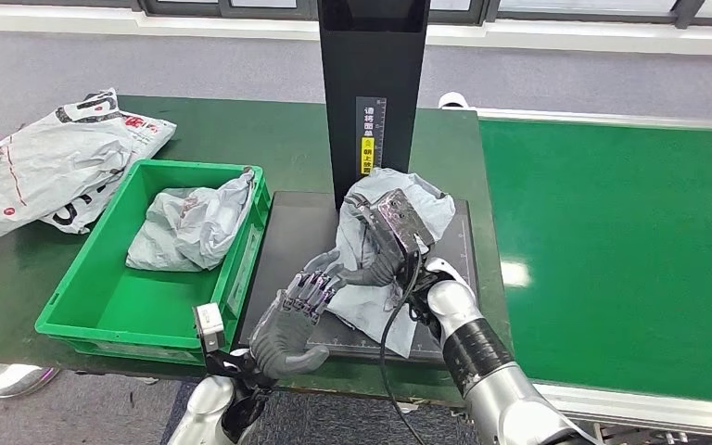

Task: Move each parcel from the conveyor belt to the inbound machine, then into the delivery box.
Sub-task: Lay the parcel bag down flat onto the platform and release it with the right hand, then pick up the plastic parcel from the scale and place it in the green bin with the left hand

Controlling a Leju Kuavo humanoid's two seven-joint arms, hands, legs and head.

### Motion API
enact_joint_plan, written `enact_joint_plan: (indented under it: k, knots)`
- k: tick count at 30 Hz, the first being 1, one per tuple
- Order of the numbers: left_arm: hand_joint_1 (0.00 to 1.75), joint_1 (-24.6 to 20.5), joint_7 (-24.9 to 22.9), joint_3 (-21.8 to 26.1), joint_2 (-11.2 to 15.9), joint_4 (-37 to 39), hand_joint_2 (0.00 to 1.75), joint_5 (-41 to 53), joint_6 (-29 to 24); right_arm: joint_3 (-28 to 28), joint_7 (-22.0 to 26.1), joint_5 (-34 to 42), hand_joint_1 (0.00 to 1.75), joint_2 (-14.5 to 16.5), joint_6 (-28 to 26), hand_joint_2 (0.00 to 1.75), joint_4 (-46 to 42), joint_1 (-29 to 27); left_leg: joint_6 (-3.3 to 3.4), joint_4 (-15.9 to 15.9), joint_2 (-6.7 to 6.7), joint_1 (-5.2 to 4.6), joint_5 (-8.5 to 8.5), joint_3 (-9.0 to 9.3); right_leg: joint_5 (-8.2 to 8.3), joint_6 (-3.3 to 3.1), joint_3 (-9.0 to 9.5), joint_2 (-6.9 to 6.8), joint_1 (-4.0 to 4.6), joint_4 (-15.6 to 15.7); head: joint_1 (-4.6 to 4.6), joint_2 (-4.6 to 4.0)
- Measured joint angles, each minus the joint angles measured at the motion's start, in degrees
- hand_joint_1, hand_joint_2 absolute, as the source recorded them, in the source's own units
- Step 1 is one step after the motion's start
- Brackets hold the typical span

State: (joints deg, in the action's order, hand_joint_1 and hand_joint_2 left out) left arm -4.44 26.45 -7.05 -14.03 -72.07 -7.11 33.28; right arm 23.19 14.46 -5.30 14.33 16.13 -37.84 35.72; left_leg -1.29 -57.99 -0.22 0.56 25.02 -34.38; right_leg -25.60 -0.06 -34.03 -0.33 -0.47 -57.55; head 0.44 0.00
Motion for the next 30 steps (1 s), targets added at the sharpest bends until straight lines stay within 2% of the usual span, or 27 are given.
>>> enact_joint_plan:
  k: [11,18,20,22,25,30]
  knots:
    - [0.00,-0.5,0.3,0.0,0.6,0.4,1.75,-0.1,-0.3,0.5,0.3,2.2,0.00,-0.1,0.5,1.75,0.5,0.5,0.00,0.0,0.01,0.00,0.00,0.00,0.00,0.00,-0.01,0.01,0.00,0.0,0.01,0.00]
    - [0.00,-0.9,1.8,0.0,1.0,1.2,1.75,0.8,-0.4,0.4,3.9,8.9,0.00,-1.5,8.3,1.75,1.0,1.1,0.00,0.0,0.01,0.00,0.00,0.00,0.01,0.01,-0.01,0.01,-0.01,0.0,0.01,0.00]
    - [0.00,-0.8,2.3,0.0,1.1,1.3,1.75,1.4,-1.0,0.4,5.6,8.4,0.00,-2.2,7.4,1.75,-0.3,0.7,0.00,0.0,0.00,0.00,0.00,0.00,0.02,0.01,-0.01,0.01,-0.01,0.0,0.01,0.00]
    - [0.00,-0.1,2.5,0.3,1.1,0.8,1.75,2.0,-2.1,0.4,6.8,5.8,0.00,-3.3,3.5,1.75,-5.0,-0.8,0.00,0.0,0.00,0.00,0.00,-0.01,0.02,0.01,-0.01,0.01,-0.01,0.0,0.01,0.00]
    - [0.00,1.5,2.3,1.0,1.3,-0.8,1.75,2.6,-3.4,-0.1,6.4,1.4,0.00,-5.2,-2.7,1.75,-17.4,-5.2,0.00,0.0,-0.03,0.00,0.02,-0.03,0.00,0.01,-0.06,-0.01,-0.01,0.0,0.01,0.00]
    - [0.00,3.3,0.6,2.8,1.3,-3.6,1.75,4.8,-5.0,-4.4,7.2,-5.6,0.00,-7.5,-12.5,1.75,-45.9,-19.0,0.00,0.0,-0.14,0.00,0.16,-0.11,-0.18,0.02,-0.07,-0.15,0.00,0.1,0.01,0.00]
